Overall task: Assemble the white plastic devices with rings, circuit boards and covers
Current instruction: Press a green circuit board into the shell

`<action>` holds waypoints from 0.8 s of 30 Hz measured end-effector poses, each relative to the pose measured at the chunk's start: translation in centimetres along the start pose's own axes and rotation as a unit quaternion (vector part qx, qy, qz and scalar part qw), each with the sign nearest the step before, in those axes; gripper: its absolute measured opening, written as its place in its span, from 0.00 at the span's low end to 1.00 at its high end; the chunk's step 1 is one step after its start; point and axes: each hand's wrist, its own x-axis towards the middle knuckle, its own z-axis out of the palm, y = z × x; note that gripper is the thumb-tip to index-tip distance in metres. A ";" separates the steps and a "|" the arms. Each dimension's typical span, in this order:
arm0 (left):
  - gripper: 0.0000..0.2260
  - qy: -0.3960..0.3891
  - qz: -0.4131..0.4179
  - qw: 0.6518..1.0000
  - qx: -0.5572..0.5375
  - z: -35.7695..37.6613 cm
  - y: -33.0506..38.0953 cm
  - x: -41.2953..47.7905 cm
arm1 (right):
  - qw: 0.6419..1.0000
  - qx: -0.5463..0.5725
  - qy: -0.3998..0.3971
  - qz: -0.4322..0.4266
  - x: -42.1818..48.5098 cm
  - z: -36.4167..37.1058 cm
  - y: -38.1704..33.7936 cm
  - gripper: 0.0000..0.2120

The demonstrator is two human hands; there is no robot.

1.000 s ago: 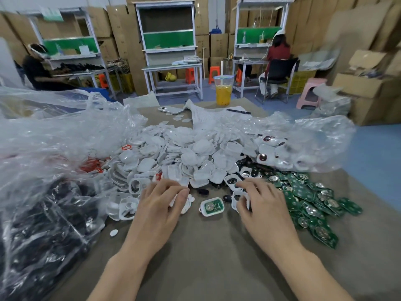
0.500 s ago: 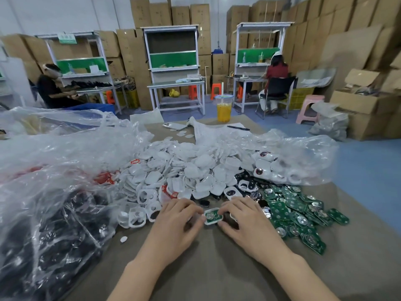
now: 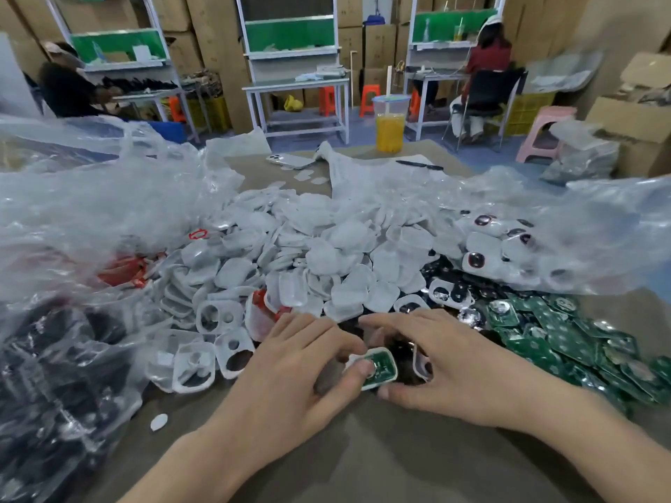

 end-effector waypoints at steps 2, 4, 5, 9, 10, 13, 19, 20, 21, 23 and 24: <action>0.10 -0.018 0.001 1.000 0.001 0.0 -0.3 0.0 | 1.000 0.013 -0.009 -0.001 0.1 0.0 0.3 0.33; 0.10 -0.036 0.003 0.999 0.010 -0.1 -0.7 0.0 | 1.000 0.020 -0.018 -0.005 0.1 0.1 0.5 0.35; 0.10 -0.046 -0.001 0.999 0.011 -0.1 -0.9 0.1 | 0.999 0.022 -0.025 -0.004 0.1 0.1 0.4 0.35; 0.11 -0.085 -0.025 0.996 0.009 -0.1 -1.3 0.0 | 1.000 -0.006 -0.027 -0.014 -0.1 0.3 0.4 0.36; 0.12 -0.093 -0.030 0.995 0.011 -0.1 -1.4 0.0 | 0.999 -0.008 -0.027 -0.014 -0.1 0.3 0.3 0.36; 0.13 -0.117 -0.043 0.992 0.017 0.1 -1.3 -0.1 | 0.999 -0.002 -0.033 -0.012 0.0 0.1 0.1 0.36; 0.13 -0.130 -0.064 0.989 -0.005 0.1 -1.1 -0.1 | 0.999 0.017 -0.044 -0.005 -0.1 -0.1 -0.1 0.34; 0.12 -0.129 -0.066 0.989 -0.009 0.1 -1.0 -0.1 | 0.999 0.021 -0.044 -0.004 -0.1 -0.1 -0.2 0.34; 0.12 -0.129 -0.069 0.989 -0.013 0.1 -0.9 -0.1 | 0.999 0.024 -0.044 -0.004 -0.1 -0.1 -0.2 0.34; 0.11 -0.126 -0.079 0.989 -0.024 0.1 -0.7 -0.1 | 0.999 0.028 -0.043 -0.006 -0.2 -0.2 -0.3 0.33; 0.10 -0.126 -0.082 0.988 -0.027 0.1 -0.6 -0.1 | 0.999 0.028 -0.043 -0.008 -0.2 -0.2 -0.3 0.33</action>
